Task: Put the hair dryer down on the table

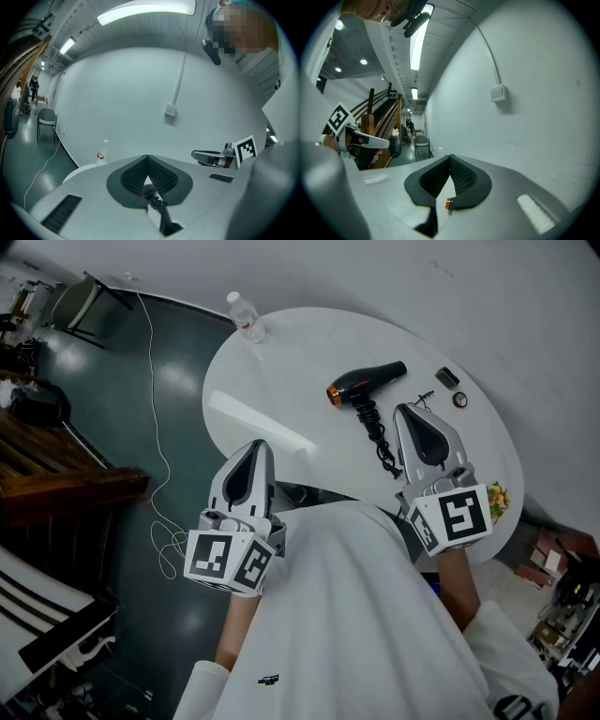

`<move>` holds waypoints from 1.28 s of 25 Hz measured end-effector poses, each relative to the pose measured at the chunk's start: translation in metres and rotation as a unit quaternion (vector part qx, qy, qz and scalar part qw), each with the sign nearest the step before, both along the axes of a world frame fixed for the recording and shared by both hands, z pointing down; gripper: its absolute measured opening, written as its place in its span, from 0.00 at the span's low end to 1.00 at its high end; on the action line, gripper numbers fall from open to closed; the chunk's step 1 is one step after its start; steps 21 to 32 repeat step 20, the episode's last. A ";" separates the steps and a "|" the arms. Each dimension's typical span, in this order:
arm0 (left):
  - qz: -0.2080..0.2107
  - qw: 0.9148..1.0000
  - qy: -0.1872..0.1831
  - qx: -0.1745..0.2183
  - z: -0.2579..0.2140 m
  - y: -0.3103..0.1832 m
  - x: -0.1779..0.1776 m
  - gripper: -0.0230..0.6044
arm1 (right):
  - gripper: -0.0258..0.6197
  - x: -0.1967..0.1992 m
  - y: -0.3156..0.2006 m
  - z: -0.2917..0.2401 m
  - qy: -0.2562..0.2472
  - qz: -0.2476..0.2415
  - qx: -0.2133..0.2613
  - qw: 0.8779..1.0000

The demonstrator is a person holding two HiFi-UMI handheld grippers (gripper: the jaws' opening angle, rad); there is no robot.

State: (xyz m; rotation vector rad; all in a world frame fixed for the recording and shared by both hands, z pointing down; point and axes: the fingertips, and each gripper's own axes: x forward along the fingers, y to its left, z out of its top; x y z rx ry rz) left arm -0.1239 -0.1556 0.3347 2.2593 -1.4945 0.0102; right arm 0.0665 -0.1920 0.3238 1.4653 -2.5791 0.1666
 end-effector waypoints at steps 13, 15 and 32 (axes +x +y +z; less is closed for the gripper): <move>0.004 1.000 0.003 0.002 -0.001 -0.001 0.002 0.05 | 0.06 0.001 0.002 -0.003 0.000 -0.006 -0.002 1.000; 0.006 1.000 0.001 0.002 -0.003 0.000 0.002 0.05 | 0.06 0.000 0.005 -0.005 -0.001 -0.007 -0.001 1.000; -0.005 1.000 0.002 0.022 -0.013 -0.008 -0.001 0.05 | 0.06 -0.003 0.000 -0.010 -0.011 -0.016 0.008 1.000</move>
